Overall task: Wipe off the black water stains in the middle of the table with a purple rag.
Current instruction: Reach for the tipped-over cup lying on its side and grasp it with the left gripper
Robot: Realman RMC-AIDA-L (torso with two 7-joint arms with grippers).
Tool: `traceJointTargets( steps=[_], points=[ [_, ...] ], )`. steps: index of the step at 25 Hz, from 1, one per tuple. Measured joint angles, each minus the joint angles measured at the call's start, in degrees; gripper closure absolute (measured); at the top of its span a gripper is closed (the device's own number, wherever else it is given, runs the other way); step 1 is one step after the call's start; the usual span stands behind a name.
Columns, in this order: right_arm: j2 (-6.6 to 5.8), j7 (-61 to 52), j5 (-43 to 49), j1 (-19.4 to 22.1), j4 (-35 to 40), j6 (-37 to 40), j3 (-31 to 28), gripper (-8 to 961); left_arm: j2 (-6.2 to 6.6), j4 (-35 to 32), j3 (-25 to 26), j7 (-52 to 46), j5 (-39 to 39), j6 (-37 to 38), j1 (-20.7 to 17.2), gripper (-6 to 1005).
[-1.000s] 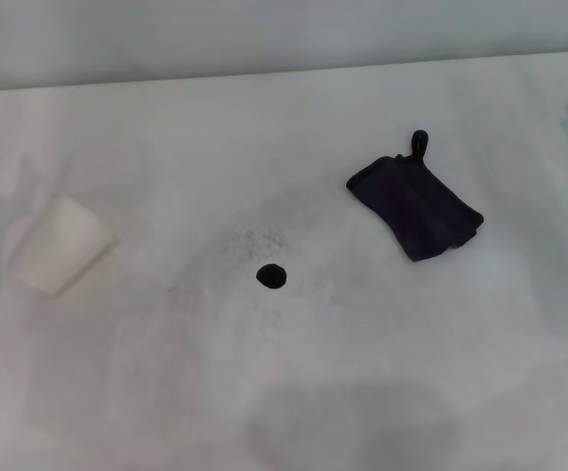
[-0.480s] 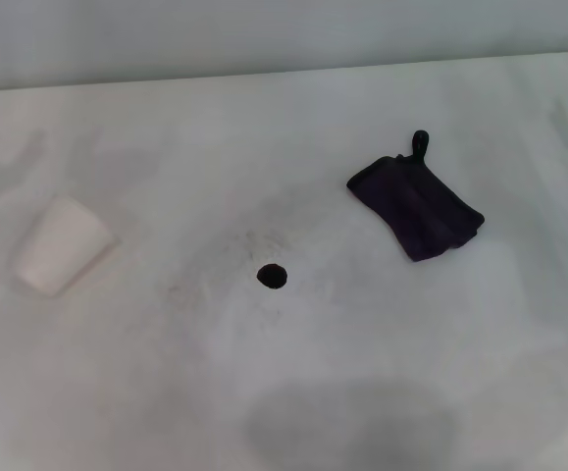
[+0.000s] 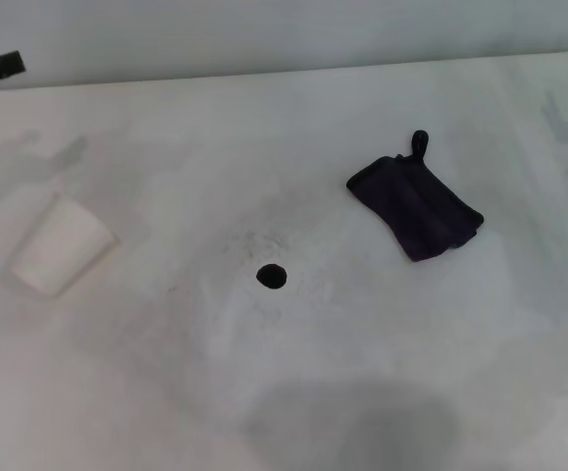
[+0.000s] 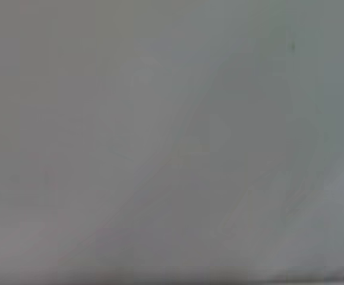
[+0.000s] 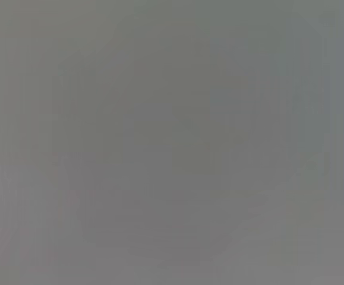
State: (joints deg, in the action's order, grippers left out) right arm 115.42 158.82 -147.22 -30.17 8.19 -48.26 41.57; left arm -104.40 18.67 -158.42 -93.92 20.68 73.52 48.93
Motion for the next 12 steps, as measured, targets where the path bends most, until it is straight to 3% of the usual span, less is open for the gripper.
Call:
traceJointTargets(
  steps=[1, 2, 3, 5, 12],
  points=[
    [0.00, 0.0, 0.0, -0.1, 0.0, 0.1, 0.0, 81, -0.87, 3.2, -1.9, -1.0, 0.8, 1.8, 0.7, 122],
    [-0.01, 0.0, 0.0, -0.3, 0.0, 0.1, 0.0, 81, -0.87, 3.2, -1.9, -1.0, 0.8, 1.8, 0.7, 122],
    [-0.03, 0.0, 0.0, -0.4, 0.0, 0.1, 0.0, 81, -2.94, 11.9, -4.2, -1.8, 1.9, 7.0, 2.3, 122],
    [-0.05, 0.0, 0.0, -0.4, 0.0, 0.1, 0.0, 81, -3.48, 16.3, -4.2, -2.2, 1.6, 10.1, 3.1, 122],
    [-0.35, 0.0, 0.0, -0.4, 0.0, 0.4, -0.1, 80, -1.60, 20.7, -4.5, -4.7, -3.8, 16.2, 4.4, 121]
  ],
)
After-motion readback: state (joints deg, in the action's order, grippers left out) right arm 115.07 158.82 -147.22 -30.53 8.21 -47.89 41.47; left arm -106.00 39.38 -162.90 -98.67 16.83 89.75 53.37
